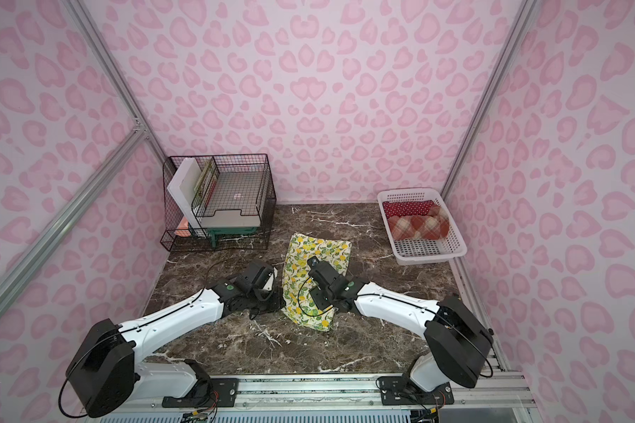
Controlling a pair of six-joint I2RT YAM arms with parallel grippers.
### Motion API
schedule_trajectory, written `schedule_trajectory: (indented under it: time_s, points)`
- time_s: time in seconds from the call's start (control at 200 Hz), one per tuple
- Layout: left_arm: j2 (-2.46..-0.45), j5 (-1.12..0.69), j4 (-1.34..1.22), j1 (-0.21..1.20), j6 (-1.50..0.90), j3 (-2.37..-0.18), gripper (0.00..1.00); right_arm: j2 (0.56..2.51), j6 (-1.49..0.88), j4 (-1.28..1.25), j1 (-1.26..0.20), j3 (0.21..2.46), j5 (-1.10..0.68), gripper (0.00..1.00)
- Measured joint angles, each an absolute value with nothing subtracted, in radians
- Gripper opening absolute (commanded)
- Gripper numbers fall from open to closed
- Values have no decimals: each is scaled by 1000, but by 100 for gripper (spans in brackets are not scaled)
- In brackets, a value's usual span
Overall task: Roll up the skirts
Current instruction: Roll the skirt at the center of the board.
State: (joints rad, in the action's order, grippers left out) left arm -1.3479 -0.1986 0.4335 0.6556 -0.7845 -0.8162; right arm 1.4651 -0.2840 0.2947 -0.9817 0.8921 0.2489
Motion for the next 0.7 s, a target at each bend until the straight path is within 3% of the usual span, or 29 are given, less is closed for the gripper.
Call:
schedule_trajectory:
  time_s: [0.135, 0.295, 0.595, 0.7]
  points:
    - [-1386, -246, 441, 628, -782, -826, 0, 1374, -276, 286, -1132, 826, 328, 87]
    - [-1413, -325, 442, 584, -783, -837, 0, 1361, -258, 271, -1307, 785, 397, 89]
    - [-1441, -450, 434, 533, -806, -856, 0, 1499, -216, 242, -1399, 809, 558, 91]
    - [-1443, -487, 433, 514, -814, -856, 0, 1526, -191, 228, -1401, 821, 575, 98]
